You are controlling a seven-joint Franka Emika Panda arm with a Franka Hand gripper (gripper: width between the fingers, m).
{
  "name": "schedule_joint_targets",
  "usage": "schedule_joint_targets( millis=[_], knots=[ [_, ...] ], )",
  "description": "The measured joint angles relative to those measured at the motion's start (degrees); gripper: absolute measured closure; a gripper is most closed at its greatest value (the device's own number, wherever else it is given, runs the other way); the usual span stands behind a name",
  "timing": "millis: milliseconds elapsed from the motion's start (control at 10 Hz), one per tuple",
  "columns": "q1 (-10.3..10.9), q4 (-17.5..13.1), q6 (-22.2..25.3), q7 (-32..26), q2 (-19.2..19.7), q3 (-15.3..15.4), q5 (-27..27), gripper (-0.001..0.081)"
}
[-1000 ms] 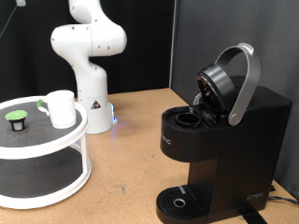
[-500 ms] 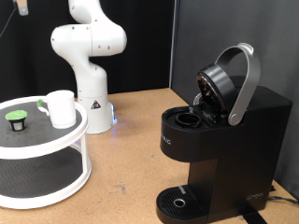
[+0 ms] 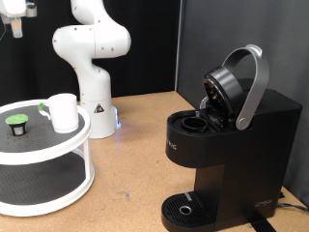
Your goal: Make a cup of coffee with the keurig machine
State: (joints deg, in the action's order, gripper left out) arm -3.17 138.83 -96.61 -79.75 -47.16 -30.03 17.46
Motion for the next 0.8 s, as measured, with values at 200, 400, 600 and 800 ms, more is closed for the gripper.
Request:
schedule_joint_targets(
  millis=[200,400,600,800],
  knots=[
    [-0.07,0.07,0.02,1.27,0.05,0.01,-0.20,0.0001],
    [-0.81,1.31,-3.10,7.01,-0.05,0.00,-1.28,0.0001],
    [-1.97,2.88,-3.99,12.02,-0.01,0.00,-1.18,0.0001],
    [-3.71,4.85,-5.07,18.21,0.38,0.21,-0.26,0.0001]
  ],
)
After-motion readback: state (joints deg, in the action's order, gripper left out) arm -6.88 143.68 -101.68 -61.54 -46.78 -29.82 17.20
